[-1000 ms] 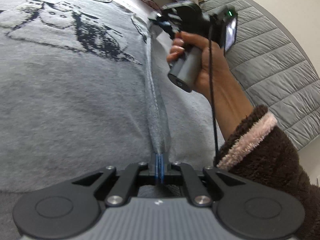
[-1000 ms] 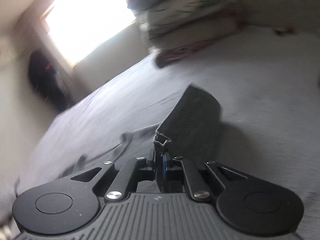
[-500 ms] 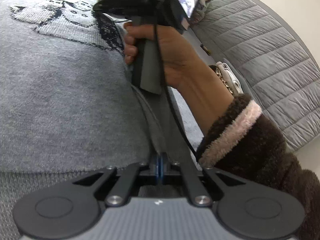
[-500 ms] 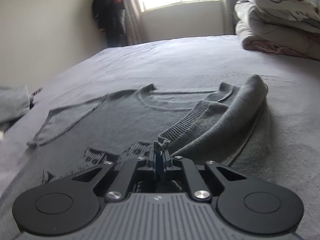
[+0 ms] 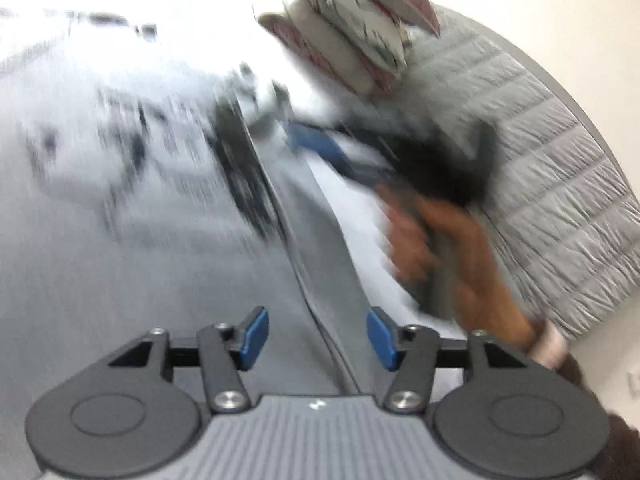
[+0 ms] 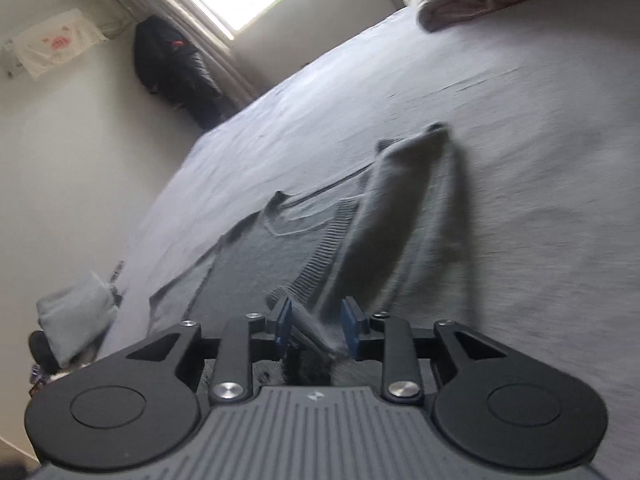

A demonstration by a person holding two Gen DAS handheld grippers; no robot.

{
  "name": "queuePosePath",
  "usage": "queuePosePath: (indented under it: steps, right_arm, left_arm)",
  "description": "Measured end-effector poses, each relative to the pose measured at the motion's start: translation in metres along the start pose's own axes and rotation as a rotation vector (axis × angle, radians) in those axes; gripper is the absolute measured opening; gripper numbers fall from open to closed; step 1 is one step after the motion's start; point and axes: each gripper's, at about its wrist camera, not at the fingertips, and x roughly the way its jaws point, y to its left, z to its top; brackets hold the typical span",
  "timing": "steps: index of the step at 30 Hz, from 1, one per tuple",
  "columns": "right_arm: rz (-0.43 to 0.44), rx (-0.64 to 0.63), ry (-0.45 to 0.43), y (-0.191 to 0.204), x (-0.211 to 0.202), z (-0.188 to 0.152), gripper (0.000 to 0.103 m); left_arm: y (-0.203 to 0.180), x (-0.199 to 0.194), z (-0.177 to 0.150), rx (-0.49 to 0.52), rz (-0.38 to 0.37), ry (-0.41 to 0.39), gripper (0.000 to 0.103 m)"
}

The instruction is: Fold clothes

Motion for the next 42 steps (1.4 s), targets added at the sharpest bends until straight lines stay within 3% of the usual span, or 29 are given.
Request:
queuePosePath:
  steps: [3,8,15,21,23,25,27,31,35,39,42]
  right_arm:
    - [-0.083,0.007,0.030,0.004,-0.028,-0.010,0.032]
    - [-0.117,-0.017,0.131,0.020,-0.055,-0.049,0.032]
    - [-0.106,-0.059,0.188,0.041,-0.060,-0.096,0.032]
    - [-0.111,-0.209,0.246,0.060,-0.051,-0.113,0.032]
    - [-0.112,-0.238,0.257,0.062,-0.049,-0.119,0.032]
    - [-0.118,-0.275,0.256,0.064,-0.047,-0.123,0.032]
    - [-0.120,-0.300,0.258,0.065,-0.045,-0.123,0.032]
    - [-0.114,-0.287,0.257,0.062,-0.048,-0.123,0.032]
    - [-0.126,-0.308,0.258,0.064,-0.051,-0.124,0.032]
    - [-0.145,-0.351,0.260,0.069,-0.053,-0.128,0.032]
    - [-0.150,-0.352,0.262,0.069,-0.056,-0.129,0.032]
  left_arm:
    - [0.022,0.015,0.037,0.022,0.081,-0.047,0.059]
    - [0.051,0.057,0.091,-0.003,0.149,-0.060,0.059]
    - [0.076,0.101,0.141,0.000,0.138,-0.066,0.059]
    - [0.082,0.131,0.169,0.001,0.074,-0.055,0.057]
    - [0.083,0.139,0.174,0.004,0.053,-0.045,0.055]
    - [0.083,0.147,0.176,0.003,0.041,-0.040,0.041]
    - [0.080,0.153,0.176,-0.009,0.045,-0.039,0.001]
    - [0.069,0.141,0.163,-0.010,0.067,-0.177,0.002]
    - [0.061,0.124,0.146,-0.024,0.180,-0.311,0.002]
    - [0.061,0.125,0.134,-0.038,0.329,-0.310,0.003]
    - [0.068,0.121,0.128,-0.111,0.326,-0.297,0.006]
